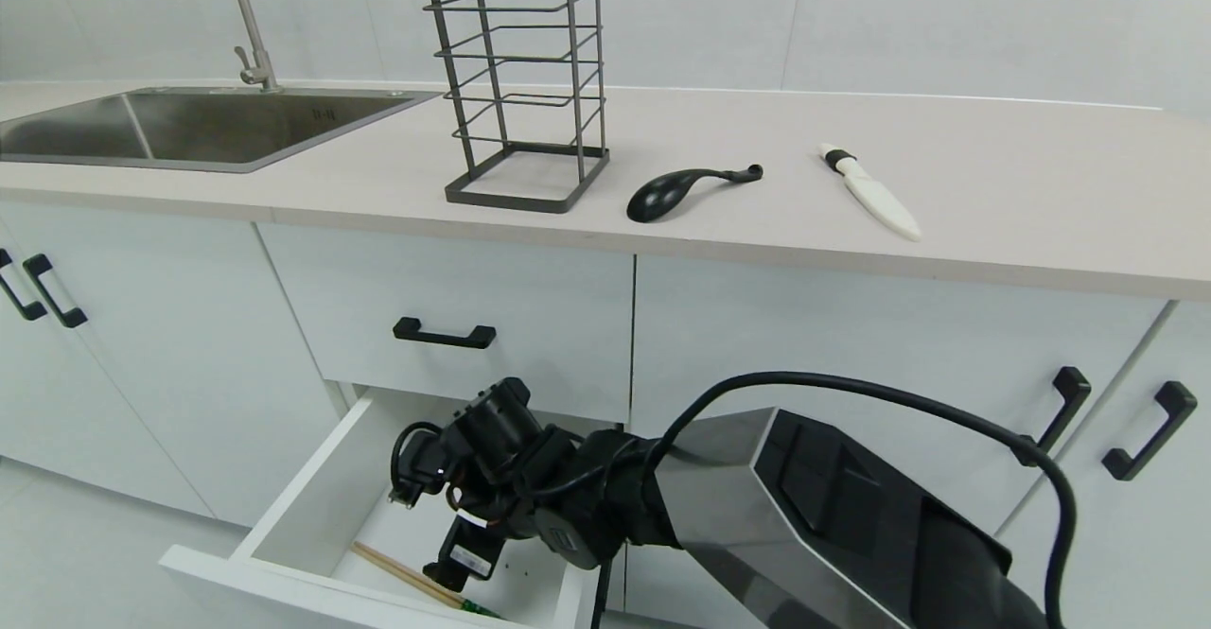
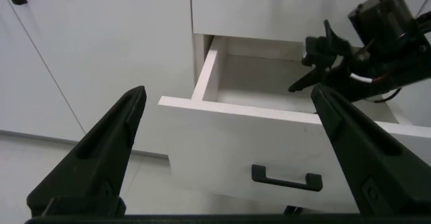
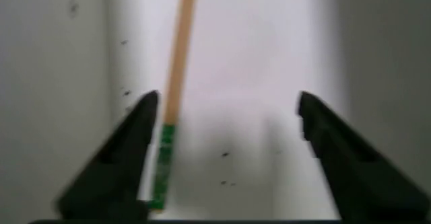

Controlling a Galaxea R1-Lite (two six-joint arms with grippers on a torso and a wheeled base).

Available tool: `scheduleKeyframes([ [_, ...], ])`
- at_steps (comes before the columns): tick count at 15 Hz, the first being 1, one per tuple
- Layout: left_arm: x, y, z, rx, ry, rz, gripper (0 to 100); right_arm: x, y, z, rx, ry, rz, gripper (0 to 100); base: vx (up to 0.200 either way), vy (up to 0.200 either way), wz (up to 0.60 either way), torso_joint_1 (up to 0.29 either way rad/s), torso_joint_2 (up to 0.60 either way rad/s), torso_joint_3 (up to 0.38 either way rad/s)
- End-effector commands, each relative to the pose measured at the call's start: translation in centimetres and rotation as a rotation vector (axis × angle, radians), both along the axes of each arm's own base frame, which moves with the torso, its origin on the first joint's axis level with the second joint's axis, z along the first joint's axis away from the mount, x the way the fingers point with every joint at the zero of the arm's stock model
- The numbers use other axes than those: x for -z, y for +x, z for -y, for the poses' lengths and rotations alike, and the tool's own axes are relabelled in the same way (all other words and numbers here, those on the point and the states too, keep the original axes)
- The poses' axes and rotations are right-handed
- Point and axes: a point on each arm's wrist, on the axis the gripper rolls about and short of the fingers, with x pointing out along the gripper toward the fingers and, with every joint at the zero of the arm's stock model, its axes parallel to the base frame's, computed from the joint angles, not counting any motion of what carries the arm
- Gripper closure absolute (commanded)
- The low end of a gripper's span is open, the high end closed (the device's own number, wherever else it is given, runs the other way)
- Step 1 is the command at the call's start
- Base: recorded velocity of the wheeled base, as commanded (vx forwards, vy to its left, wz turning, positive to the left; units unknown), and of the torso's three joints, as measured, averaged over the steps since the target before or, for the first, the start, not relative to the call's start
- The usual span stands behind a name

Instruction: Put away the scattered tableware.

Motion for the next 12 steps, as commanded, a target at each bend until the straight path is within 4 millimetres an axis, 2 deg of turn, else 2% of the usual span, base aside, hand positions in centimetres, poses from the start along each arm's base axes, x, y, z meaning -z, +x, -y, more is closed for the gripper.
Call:
scheduleKeyframes([
  [1, 0.0, 0.0, 0.0, 0.0, 0.0, -0.001, 0, -3.7, -0.5, -0.1, 0.001, 0.047, 0.039, 0, 0.0, 0.0, 0.0, 0.0, 0.0, 0.0],
  [10, 0.0, 0.0, 0.0, 0.0, 0.0, -0.001, 0, -10.9, -3.5, 1.9, -0.014, 0.098, 0.086, 0, 0.0, 0.0, 0.0, 0.0, 0.0, 0.0],
  [12, 0.0, 0.0, 0.0, 0.0, 0.0, -0.001, 0, -13.1, -4.3, 2.7, -0.014, 0.145, 0.115, 0, 0.0, 0.0, 0.0, 0.0, 0.0, 0.0],
])
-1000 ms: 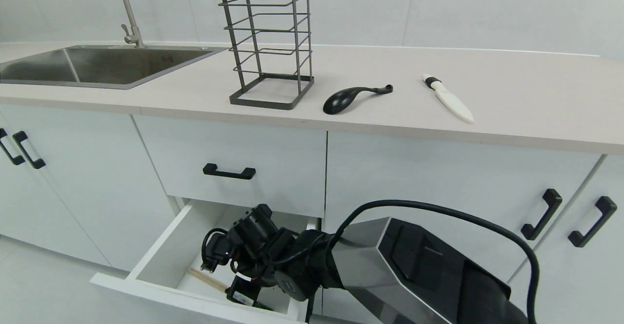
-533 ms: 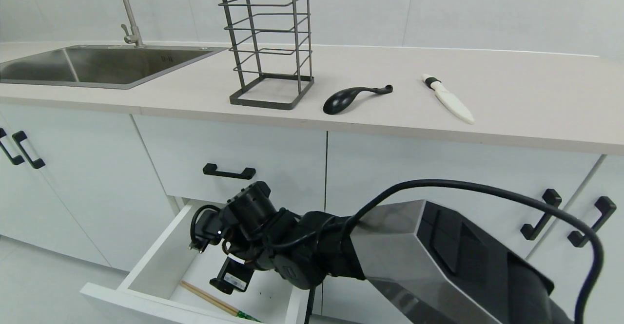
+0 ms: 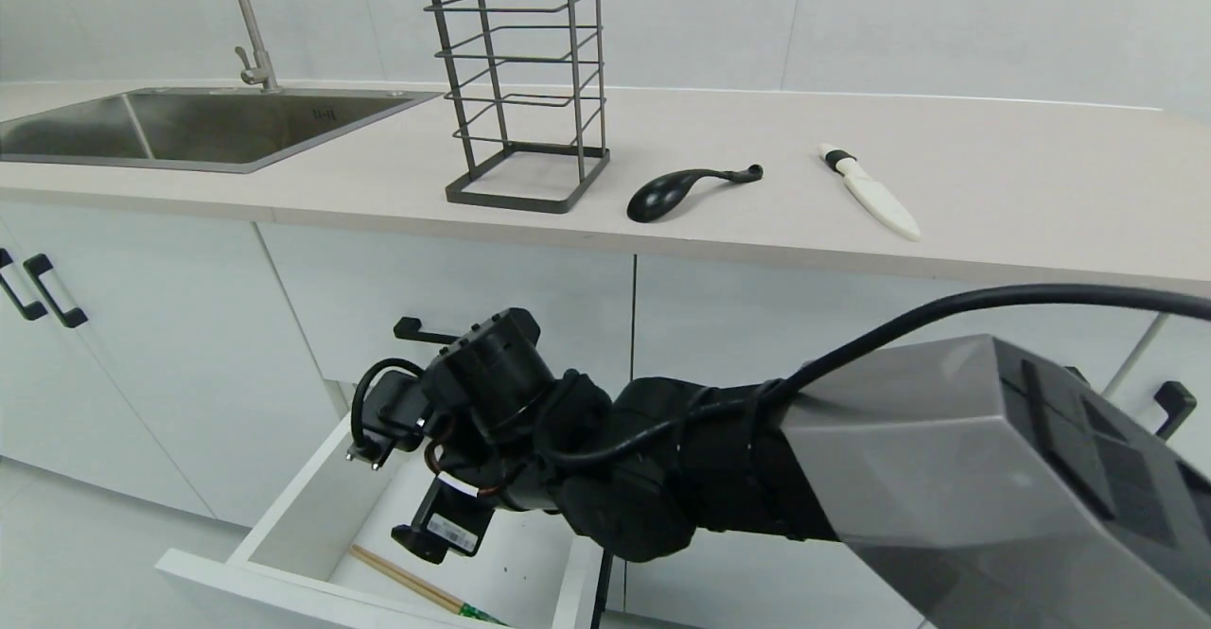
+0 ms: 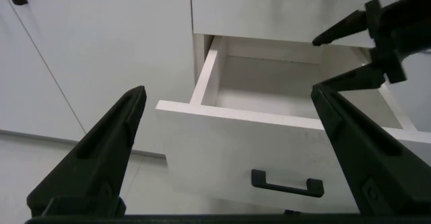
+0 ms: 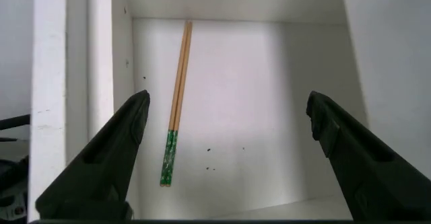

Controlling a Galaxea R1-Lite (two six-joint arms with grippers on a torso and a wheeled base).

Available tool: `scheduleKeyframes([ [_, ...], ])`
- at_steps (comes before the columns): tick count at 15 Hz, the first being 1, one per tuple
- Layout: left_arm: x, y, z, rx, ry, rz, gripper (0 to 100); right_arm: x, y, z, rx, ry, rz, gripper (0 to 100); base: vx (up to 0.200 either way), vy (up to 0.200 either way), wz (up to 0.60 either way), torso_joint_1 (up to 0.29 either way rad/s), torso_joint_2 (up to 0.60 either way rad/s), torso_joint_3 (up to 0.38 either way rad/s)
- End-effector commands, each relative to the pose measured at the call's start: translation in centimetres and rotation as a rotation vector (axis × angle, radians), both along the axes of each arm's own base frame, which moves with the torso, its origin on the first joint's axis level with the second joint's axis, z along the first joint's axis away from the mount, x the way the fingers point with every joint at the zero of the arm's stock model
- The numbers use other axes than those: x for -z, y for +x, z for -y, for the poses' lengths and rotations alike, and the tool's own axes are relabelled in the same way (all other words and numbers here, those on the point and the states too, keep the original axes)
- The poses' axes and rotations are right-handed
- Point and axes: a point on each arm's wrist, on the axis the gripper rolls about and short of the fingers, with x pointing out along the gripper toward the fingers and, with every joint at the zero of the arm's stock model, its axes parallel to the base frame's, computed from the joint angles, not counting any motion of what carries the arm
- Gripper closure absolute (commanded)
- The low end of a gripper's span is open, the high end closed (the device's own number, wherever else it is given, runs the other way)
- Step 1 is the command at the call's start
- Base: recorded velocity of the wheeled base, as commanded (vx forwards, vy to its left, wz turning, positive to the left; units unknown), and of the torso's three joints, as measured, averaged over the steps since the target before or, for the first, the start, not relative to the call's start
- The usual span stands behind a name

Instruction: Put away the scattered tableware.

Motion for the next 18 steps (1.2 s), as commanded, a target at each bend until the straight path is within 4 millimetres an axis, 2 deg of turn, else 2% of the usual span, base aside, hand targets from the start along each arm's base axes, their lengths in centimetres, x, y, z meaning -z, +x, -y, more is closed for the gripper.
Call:
scheduleKeyframes([
  [1, 0.0, 0.0, 0.0, -0.001, 0.0, -0.001, 0, -3.2, -1.0, 1.0, -0.002, 0.068, 0.033, 0, 0.0, 0.0, 0.0, 0.0, 0.0, 0.0],
  [5, 0.0, 0.0, 0.0, -0.001, 0.0, -0.001, 0, -5.7, -3.1, 2.2, 0.072, 0.214, -0.066, 0, 0.0, 0.0, 0.0, 0.0, 0.0, 0.0],
  [7, 0.0, 0.0, 0.0, -0.001, 0.0, -0.001, 0, -7.6, -4.3, 2.4, 0.09, 0.311, -0.11, 0, 0.0, 0.0, 0.0, 0.0, 0.0, 0.0],
  [9, 0.0, 0.0, 0.0, -0.001, 0.0, -0.001, 0, -8.3, -5.0, 2.7, 0.087, 0.364, -0.114, 0, 0.0, 0.0, 0.0, 0.0, 0.0, 0.0],
  [12, 0.0, 0.0, 0.0, 0.001, 0.0, -0.001, 0, -7.8, -5.2, 3.1, 0.08, 0.44, -0.08, 0, 0.0, 0.0, 0.0, 0.0, 0.0, 0.0],
  [15, 0.0, 0.0, 0.0, 0.001, 0.0, -0.001, 0, -7.0, -5.4, 4.4, 0.078, 0.514, -0.05, 0, 0.0, 0.0, 0.0, 0.0, 0.0, 0.0],
  [16, 0.0, 0.0, 0.0, -0.001, 0.0, -0.001, 0, -6.5, -5.6, 5.3, 0.083, 0.539, -0.043, 0, 0.0, 0.0, 0.0, 0.0, 0.0, 0.0],
  [18, 0.0, 0.0, 0.0, -0.001, 0.0, -0.001, 0, -5.0, -6.6, 8.3, 0.133, 0.525, -0.03, 0, 0.0, 0.0, 0.0, 0.0, 0.0, 0.0],
])
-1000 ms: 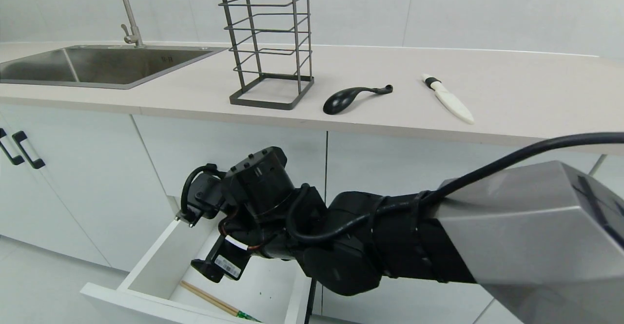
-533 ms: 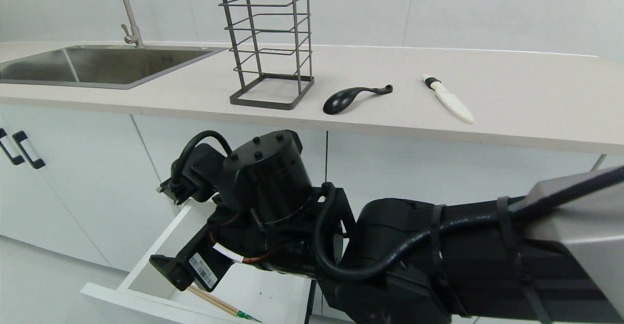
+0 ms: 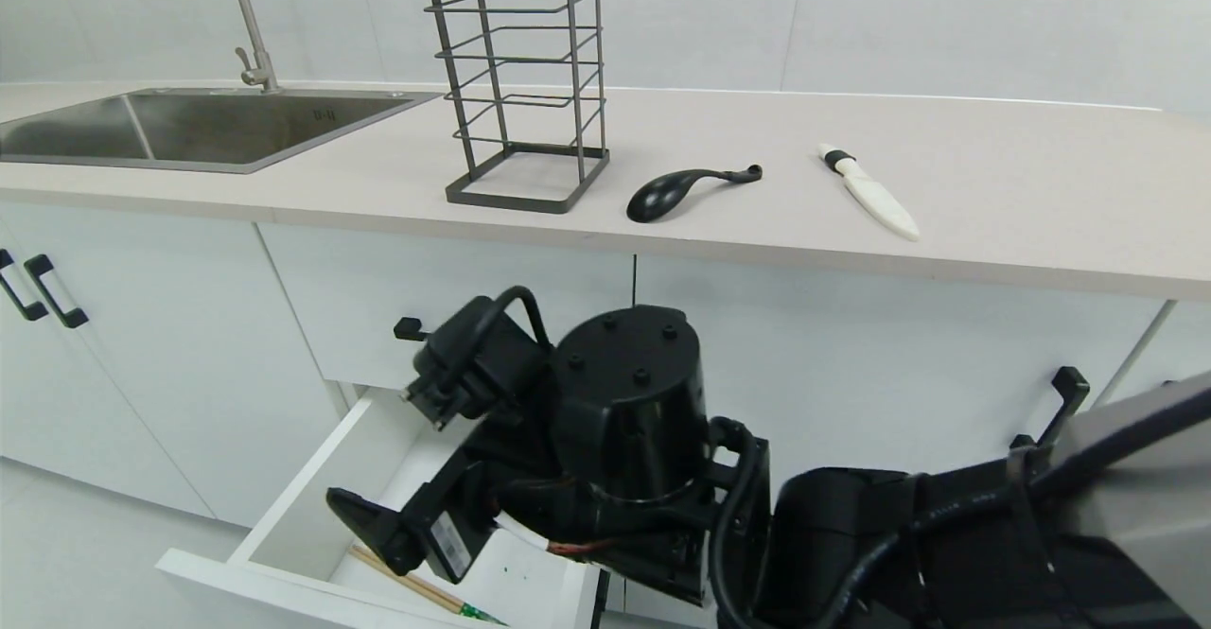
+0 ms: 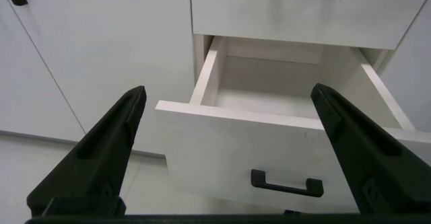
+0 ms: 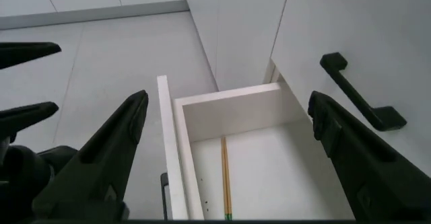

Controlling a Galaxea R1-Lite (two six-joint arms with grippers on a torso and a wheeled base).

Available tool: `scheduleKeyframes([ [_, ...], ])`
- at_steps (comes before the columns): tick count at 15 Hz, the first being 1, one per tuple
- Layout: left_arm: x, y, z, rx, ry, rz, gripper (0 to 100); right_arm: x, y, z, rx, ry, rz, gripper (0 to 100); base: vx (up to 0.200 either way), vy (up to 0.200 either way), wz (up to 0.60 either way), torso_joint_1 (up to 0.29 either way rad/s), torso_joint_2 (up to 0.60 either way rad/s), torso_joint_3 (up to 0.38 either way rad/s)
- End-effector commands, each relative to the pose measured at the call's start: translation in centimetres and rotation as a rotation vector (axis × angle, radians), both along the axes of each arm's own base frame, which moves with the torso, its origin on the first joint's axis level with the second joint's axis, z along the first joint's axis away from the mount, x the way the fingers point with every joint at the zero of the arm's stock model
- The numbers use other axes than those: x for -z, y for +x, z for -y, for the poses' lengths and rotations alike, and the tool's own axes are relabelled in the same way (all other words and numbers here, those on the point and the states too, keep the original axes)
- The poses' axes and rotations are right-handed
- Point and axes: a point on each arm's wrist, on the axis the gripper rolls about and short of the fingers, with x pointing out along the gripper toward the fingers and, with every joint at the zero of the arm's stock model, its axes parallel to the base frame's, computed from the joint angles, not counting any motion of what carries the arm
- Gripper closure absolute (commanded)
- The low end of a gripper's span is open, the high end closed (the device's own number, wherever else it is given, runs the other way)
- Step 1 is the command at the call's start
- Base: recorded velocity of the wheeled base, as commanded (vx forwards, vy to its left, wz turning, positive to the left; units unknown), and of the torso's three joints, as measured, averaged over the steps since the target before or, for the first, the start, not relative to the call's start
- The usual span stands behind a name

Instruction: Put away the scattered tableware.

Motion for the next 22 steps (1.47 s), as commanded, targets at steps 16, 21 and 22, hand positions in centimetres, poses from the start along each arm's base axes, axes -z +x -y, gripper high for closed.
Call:
scheduleKeyframes([
  [16, 0.0, 0.0, 0.0, 0.0, 0.0, -0.001, 0, 1.7, -2.5, 6.2, 0.142, 0.03, 0.066, 0, 0.0, 0.0, 0.0, 0.103, -0.13, -0.075],
  [21, 0.0, 0.0, 0.0, 0.0, 0.0, -0.001, 0, 1.7, -2.5, 6.2, 0.139, 0.027, 0.062, 0, 0.0, 0.0, 0.0, 0.211, -0.54, -0.199],
  [22, 0.0, 0.0, 0.0, 0.001, 0.0, -0.001, 0, 1.7, -2.5, 6.2, 0.139, 0.027, 0.064, 0, 0.0, 0.0, 0.0, 0.115, -0.48, -0.232],
])
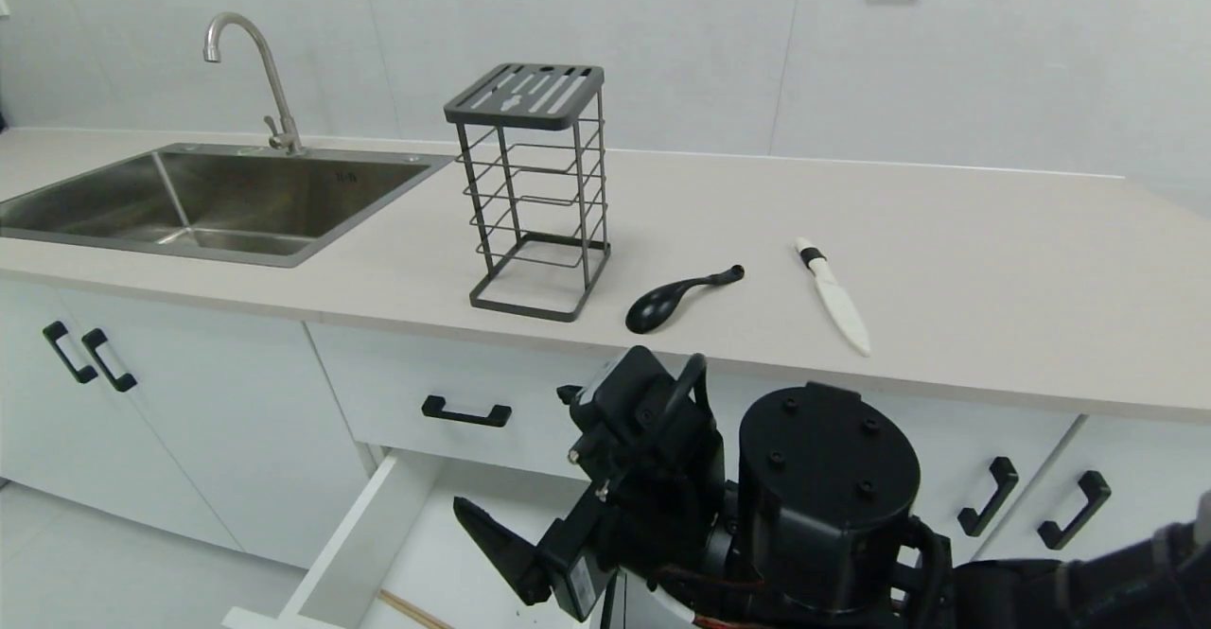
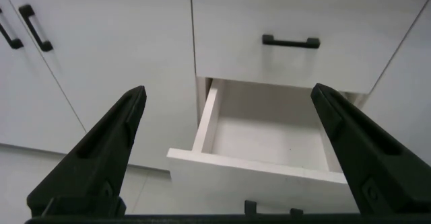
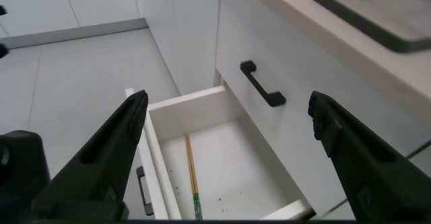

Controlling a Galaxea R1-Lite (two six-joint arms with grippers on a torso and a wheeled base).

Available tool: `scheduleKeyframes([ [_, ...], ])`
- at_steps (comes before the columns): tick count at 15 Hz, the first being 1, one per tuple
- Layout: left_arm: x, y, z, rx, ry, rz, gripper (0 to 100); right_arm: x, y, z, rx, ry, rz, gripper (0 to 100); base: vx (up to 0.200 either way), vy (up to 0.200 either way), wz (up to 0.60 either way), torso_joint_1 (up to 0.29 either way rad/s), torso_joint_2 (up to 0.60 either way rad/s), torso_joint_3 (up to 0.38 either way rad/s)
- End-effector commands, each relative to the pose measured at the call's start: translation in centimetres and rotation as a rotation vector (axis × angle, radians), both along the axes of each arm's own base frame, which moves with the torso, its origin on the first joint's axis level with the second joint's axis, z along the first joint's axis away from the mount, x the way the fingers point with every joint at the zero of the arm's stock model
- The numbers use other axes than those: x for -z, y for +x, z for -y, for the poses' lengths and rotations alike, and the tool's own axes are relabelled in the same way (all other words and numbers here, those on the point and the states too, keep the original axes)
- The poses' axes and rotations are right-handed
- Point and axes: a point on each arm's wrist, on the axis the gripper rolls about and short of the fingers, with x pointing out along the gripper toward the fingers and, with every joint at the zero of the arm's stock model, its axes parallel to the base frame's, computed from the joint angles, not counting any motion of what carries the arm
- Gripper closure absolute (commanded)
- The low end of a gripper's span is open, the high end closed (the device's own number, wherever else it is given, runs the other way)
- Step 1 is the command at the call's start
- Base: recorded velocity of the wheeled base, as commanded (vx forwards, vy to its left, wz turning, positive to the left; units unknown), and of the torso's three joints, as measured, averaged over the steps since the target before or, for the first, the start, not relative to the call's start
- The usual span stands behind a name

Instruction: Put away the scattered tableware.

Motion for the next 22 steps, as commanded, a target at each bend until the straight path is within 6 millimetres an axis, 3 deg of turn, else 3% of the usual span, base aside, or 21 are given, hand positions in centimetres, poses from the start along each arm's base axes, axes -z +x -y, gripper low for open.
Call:
scheduleKeyframes([
  [1, 0.0, 0.0, 0.0, -0.001, 0.0, 0.0, 0, 0.1, 0.0, -0.1, -0.002, -0.004, -0.002, 0, 0.0, 0.0, 0.0, 0.046, -0.47, -0.217],
  [15, 0.0, 0.0, 0.0, -0.001, 0.0, 0.0, 0, -0.6, 1.1, -1.7, -0.019, -0.163, -0.091, 0, 0.0, 0.0, 0.0, 0.297, -0.51, -0.246],
  [19, 0.0, 0.0, 0.0, -0.001, 0.0, 0.0, 0, 0.6, 1.3, -1.3, -0.036, -0.26, -0.154, 0, 0.0, 0.0, 0.0, 0.298, -0.58, -0.28],
  [22, 0.0, 0.0, 0.0, -0.001, 0.0, 0.0, 0, 1.3, 2.0, -2.2, -0.153, -0.319, -0.24, 0, 0.0, 0.0, 0.0, 0.111, -0.2, -0.102],
])
